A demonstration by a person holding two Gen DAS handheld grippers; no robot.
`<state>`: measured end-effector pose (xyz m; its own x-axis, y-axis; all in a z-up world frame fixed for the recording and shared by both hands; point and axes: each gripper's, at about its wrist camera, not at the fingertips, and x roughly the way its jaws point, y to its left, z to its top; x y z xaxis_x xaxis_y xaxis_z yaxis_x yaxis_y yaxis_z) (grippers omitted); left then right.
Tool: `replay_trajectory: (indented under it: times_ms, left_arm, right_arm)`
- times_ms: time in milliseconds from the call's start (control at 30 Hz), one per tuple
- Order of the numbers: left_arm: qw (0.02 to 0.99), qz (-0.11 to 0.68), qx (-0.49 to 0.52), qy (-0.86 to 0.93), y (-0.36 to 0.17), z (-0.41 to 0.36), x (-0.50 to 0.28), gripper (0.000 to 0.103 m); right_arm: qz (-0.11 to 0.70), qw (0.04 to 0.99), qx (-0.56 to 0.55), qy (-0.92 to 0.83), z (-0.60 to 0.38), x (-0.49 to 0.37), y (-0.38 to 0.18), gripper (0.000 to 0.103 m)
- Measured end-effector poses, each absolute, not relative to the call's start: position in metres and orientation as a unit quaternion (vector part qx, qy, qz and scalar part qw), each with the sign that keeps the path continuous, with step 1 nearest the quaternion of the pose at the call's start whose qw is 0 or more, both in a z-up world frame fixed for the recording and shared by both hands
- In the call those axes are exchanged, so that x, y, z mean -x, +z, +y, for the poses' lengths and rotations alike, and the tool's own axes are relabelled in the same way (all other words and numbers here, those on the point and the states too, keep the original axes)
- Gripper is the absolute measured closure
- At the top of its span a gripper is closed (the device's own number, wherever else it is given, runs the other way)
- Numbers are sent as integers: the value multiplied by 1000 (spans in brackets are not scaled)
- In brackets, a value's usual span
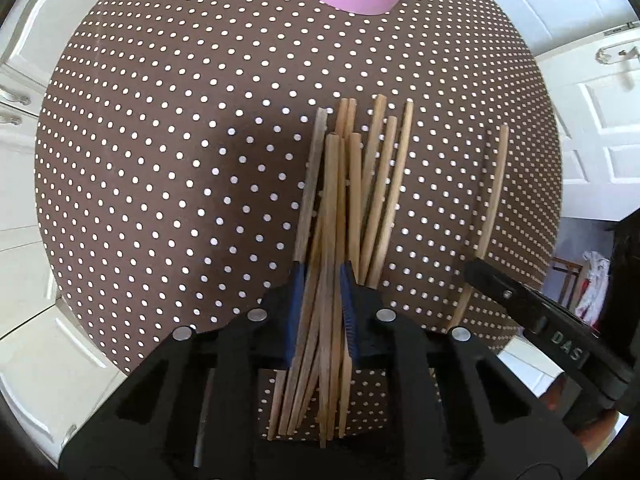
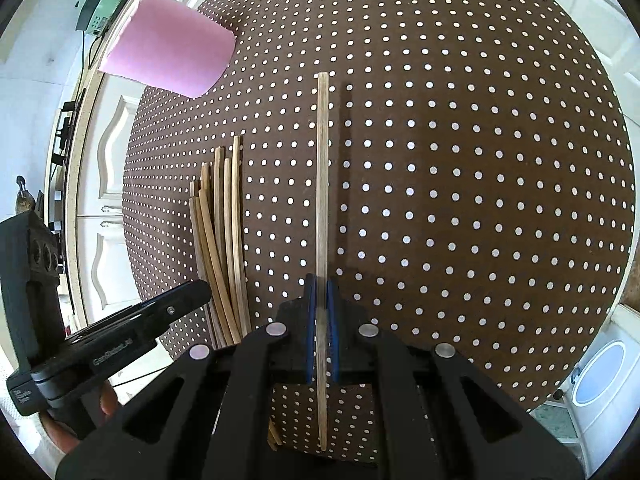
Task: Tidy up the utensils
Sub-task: 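Grasp one wooden chopstick with the right gripper while the left gripper closes on the pile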
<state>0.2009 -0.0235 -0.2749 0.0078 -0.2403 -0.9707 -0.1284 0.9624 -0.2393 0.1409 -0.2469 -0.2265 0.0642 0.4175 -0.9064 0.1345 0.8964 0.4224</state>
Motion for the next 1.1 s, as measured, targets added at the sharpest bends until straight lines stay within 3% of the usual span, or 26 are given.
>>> replay_trajectory:
  times_ms: [233, 300, 533, 1100]
  left_arm:
    - [707, 697, 114, -41, -286, -46, -201, 84]
    - [709, 695, 110, -43, -288, -55, -204, 91]
    - [721, 682, 106, -60, -279, -63, -214, 97]
    - [741, 659, 112, -62, -251, -33, -192, 97]
  right_arm:
    - [680, 698, -204, 98, -238, -145, -228, 98]
    - [680, 697, -205, 99, -238, -144, -229, 98]
    - [677, 700, -205, 96, -232, -145, -229, 98]
    - [661, 718, -200, 92, -224, -143, -212, 98]
